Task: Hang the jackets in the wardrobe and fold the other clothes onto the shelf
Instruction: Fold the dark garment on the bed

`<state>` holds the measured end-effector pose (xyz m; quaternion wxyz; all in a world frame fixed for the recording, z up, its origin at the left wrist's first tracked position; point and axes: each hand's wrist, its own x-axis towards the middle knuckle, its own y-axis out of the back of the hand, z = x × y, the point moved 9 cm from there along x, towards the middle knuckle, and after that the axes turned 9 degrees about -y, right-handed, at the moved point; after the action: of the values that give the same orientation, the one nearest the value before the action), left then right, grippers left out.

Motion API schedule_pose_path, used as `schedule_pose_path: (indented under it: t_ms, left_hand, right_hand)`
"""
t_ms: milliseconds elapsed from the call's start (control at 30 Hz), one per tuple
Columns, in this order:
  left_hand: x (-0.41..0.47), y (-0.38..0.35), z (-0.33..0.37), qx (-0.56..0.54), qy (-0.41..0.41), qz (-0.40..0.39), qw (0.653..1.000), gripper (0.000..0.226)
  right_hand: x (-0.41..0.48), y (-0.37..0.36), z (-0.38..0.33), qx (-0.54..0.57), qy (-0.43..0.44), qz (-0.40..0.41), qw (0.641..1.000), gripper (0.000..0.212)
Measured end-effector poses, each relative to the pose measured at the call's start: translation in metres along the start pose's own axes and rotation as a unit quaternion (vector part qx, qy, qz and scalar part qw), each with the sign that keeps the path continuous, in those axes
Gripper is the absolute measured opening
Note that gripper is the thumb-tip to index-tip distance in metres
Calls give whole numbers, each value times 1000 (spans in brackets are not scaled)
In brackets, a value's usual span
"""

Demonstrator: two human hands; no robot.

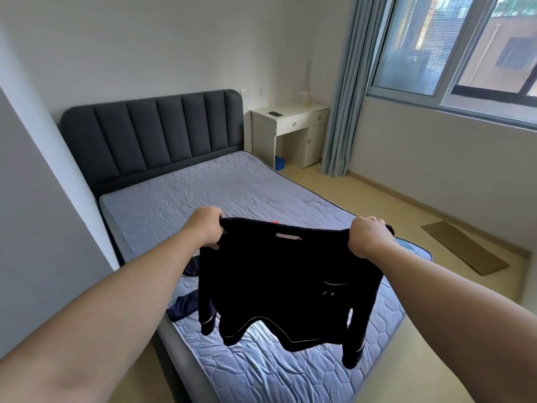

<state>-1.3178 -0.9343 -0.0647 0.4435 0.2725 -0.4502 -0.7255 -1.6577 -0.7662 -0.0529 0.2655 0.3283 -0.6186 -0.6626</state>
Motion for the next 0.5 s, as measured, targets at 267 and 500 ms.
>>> schedule_pose_path:
  t_ms: [267,500]
  left_hand:
    - [11,1,-7,-228,60,43,971,11]
    - [18,24,10,-64,-31,97,993,12]
  right_hand:
    - [20,-18,18,399,-143,-124,897,21]
    - [22,-19,17,550,-142,-122,814,29]
